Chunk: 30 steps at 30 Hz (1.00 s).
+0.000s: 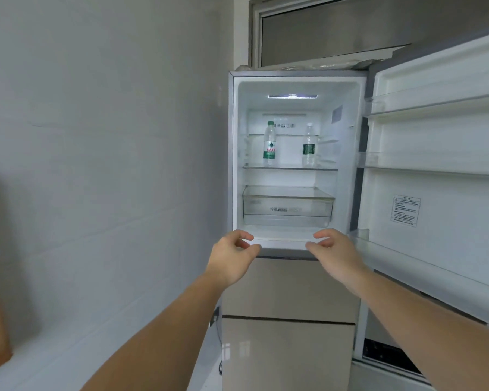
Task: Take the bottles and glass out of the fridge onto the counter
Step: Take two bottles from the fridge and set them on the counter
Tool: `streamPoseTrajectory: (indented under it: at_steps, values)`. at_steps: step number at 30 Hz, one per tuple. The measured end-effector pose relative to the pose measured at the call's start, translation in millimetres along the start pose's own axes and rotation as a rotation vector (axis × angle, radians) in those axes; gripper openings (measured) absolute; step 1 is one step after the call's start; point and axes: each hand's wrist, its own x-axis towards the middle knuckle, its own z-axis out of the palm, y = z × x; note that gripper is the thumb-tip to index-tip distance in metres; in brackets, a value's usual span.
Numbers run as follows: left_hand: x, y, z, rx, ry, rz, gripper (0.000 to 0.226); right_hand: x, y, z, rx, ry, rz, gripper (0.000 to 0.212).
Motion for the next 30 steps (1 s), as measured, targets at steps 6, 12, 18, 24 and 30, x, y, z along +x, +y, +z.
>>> streamPoseTrajectory:
  at_steps: [6,12,18,24,30]
  values:
    - [64,-17,20,-0.011,-0.036,0.000,0.022,58,6,14,-0.024,-0.009,-0.022,0.031]
    - [141,-28,51,0.036,-0.048,0.011,0.022,149,27,30,0.043,0.008,-0.038,0.031]
    - [237,-15,89,0.078,0.016,0.034,0.022,253,38,28,0.093,-0.017,-0.099,0.031]
    - [312,-5,124,0.087,-0.022,0.069,0.021,331,46,27,0.106,0.005,-0.115,0.031]
    - [390,-2,146,0.115,-0.044,0.143,0.018,392,49,33,0.022,0.039,-0.137,0.030]
